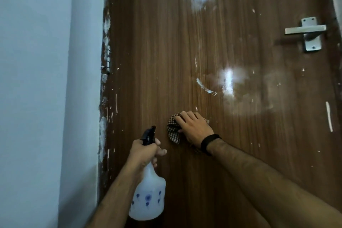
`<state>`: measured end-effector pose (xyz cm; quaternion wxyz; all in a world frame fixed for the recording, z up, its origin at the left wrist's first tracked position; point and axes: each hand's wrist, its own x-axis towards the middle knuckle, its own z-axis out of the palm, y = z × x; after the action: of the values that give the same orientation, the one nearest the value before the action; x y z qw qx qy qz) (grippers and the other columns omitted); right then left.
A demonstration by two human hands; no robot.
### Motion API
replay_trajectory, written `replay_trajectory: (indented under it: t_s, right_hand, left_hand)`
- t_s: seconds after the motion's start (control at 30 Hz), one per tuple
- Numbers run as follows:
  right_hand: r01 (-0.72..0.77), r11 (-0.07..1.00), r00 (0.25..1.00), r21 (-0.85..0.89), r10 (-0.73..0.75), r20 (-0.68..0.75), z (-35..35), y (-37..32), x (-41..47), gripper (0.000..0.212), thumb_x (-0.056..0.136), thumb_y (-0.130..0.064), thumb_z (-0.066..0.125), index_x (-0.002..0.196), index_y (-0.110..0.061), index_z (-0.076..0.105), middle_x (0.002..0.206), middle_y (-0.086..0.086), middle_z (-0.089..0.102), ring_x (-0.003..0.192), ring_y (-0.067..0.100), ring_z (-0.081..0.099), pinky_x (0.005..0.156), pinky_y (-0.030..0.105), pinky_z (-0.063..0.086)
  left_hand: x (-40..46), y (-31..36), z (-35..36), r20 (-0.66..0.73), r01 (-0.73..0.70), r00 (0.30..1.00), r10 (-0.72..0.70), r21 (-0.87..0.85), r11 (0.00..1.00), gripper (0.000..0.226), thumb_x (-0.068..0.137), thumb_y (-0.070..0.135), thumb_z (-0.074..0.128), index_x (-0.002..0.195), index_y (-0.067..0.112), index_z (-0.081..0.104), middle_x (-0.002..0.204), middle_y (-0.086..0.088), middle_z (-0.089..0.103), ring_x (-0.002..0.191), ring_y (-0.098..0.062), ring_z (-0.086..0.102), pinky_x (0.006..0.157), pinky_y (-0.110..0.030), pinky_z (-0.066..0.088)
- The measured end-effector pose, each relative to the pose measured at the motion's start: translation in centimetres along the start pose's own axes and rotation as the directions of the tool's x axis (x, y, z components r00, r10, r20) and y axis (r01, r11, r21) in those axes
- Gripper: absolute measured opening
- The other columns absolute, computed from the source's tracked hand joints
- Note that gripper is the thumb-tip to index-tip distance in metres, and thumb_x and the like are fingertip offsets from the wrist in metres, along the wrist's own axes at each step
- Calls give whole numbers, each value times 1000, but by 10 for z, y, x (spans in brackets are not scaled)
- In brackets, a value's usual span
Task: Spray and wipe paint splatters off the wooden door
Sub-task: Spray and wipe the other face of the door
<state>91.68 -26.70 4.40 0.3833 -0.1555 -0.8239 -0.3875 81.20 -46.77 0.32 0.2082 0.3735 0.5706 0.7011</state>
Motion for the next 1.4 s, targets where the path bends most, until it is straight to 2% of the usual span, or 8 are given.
replay_trajectory:
  t_s: [0.27,0.43,0.6,0.73,0.9,1.1,1.27,1.4]
  right_hand:
    - [-530,837,790,136,546,-279,-51,131,44,46,97,-39,53,134,-14,43,128,11,48,115,30,47,96,47,43]
    - [-139,990,962,-35,126,-243,-19,112,1,39,95,-36,56,130,-18,49,125,9,51,108,30,52,90,46,44]
    - [320,940,932,-117,-335,-137,-10,109,-37,50,82,-26,68,130,-19,55,121,9,57,103,28,53,83,40,46]
    - [-57,998,960,-2,54,-274,-35,160,-64,37,90,-27,63,126,-17,57,116,11,57,96,32,52,78,44,46]
    - [-640,756,665,136,634,-395,-56,233,-138,33,96,-34,56,122,-14,53,112,14,54,95,30,51,78,42,46]
    - [-318,946,943,-64,309,-124,-27,218,-273,40,97,-27,60,131,-10,51,112,14,55,91,30,55,74,41,51]
    - [-401,903,903,-153,362,-230,-48,242,-243,35,97,-34,52,126,-14,51,112,10,56,94,25,48,80,41,47]
    - [-633,774,735,-14,595,-327,-92,292,-155,30,99,-34,53,122,-14,52,116,9,53,100,26,47,86,41,43]
  left_hand:
    - [15,37,71,113,-69,992,64,44,997,24,81,-8,72,99,7,65,73,-6,62,45,-10,50,47,-26,46]
    - [21,57,106,138,-148,979,149,-18,989,22,81,-8,73,90,10,64,69,-4,63,44,-11,48,46,-26,45]
    - [27,54,124,156,-107,982,110,-28,994,21,80,-6,74,90,10,67,59,-2,63,45,-12,48,48,-29,43]
    - [25,46,152,234,-65,970,69,-24,998,21,80,-9,73,85,10,64,58,-4,56,42,-14,43,46,-27,42]
    - [16,39,203,380,-100,922,71,56,993,21,81,-9,73,88,8,64,73,-8,59,41,-13,43,44,-26,41]
    - [4,23,255,493,-76,870,-12,158,985,27,78,-12,70,78,13,58,73,-11,55,41,-12,42,43,-24,40]
    - [-3,30,291,555,-88,832,18,99,991,25,78,-10,71,82,12,60,72,-10,55,42,-12,42,46,-25,41]
    - [-7,41,312,555,-97,828,83,-4,995,22,81,-9,71,84,10,62,59,0,60,40,-10,41,45,-24,41]
